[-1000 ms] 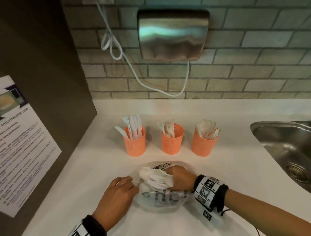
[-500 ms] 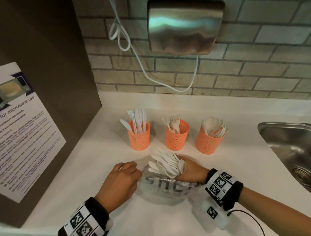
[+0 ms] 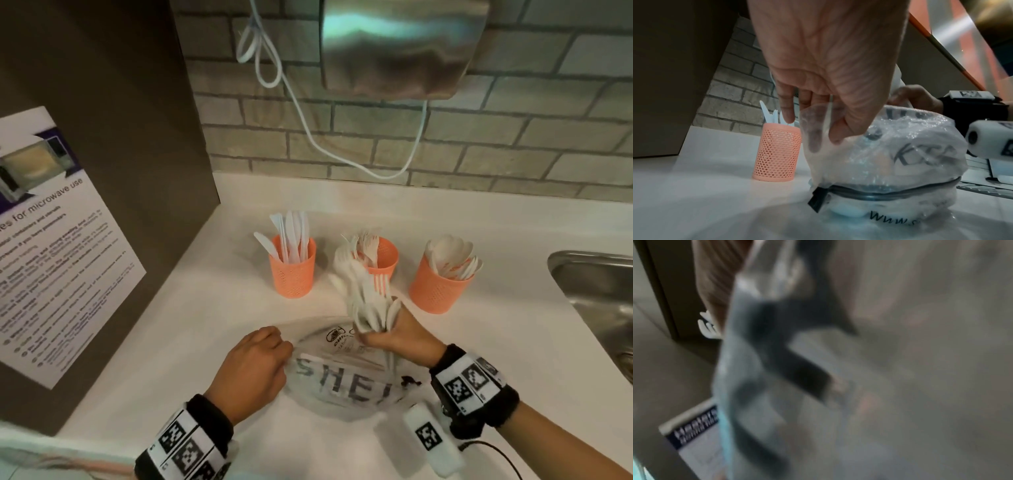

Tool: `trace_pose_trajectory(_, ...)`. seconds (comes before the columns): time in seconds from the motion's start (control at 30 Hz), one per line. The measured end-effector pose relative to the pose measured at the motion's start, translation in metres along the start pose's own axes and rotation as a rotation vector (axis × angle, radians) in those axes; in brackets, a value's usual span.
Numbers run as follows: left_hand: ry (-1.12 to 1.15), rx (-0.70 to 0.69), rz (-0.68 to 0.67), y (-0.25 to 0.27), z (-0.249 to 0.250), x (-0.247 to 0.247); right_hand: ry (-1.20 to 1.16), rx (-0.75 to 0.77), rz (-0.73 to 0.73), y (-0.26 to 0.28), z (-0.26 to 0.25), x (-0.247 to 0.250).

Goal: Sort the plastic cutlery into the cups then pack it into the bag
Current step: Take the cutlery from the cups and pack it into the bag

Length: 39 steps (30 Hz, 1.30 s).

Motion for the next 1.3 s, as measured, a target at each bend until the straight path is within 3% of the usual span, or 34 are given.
trace_pose_trajectory(0.17, 0.003, 0.026, -0.075, 0.006, 0.007, -0.007, -0.333, 0.045, 0.262, -0.012, -0.006, 0.009)
trace_pose_trajectory(0.27, -0.005, 0.025, -0.132, 0.005, 0.001, -0.008, -0.454, 0.086, 0.263, -0.013, -0.023, 0.019)
trace_pose_trajectory(0.33, 0.176, 0.066, -0.071, 0.000, 0.002, 0.001, -0.547, 0.125, 0.263, -0.011, -0.042, 0.026)
trace_pose_trajectory(0.53, 1.197, 0.515, 0.231, -0.051, 0.049, 0.042, -0.689, 0.250, 0.449, -0.015, -0.083, 0.029)
trace_pose_trajectory(0.67, 1.901, 0.981, 0.110, -0.093, 0.076, 0.029, -0.491, 0.297, 0.610, -0.016, -0.086, 0.013)
trace_pose_trajectory(0.77, 2.135, 1.164, 0.083, -0.106, 0.092, 0.022, -0.377, 0.316, 0.689, -0.013, -0.077, 0.002)
trace_pose_trajectory(0.9, 2.169, 1.351, 0.127, -0.109, 0.105, 0.011, -0.371, 0.349, 0.735, -0.007, -0.067, -0.006)
trace_pose_trajectory(1.03, 2.191, 1.292, 0.057, -0.110, 0.117, 0.005, -0.349, 0.352, 0.744, 0.003, -0.055, -0.014)
trace_pose_trajectory(1.2, 2.258, 1.185, -0.016, -0.109, 0.123, 0.003, -0.438, 0.169, 0.742, 0.011, -0.037, -0.019)
trace_pose_trajectory(1.3, 2.267, 1.193, -0.025, -0.107, 0.126, 0.002, -0.427, 0.116, 0.700, 0.010, -0.033, -0.020)
Point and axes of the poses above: each hand's wrist, its own y-axis away from the middle knuckle, its own x-axis out of the back of the hand, z = x × y, the point moved 2 cm from there along -y, towards the middle knuckle, and after that the axes turned 6 degrees about z, right-handed, at the moved point
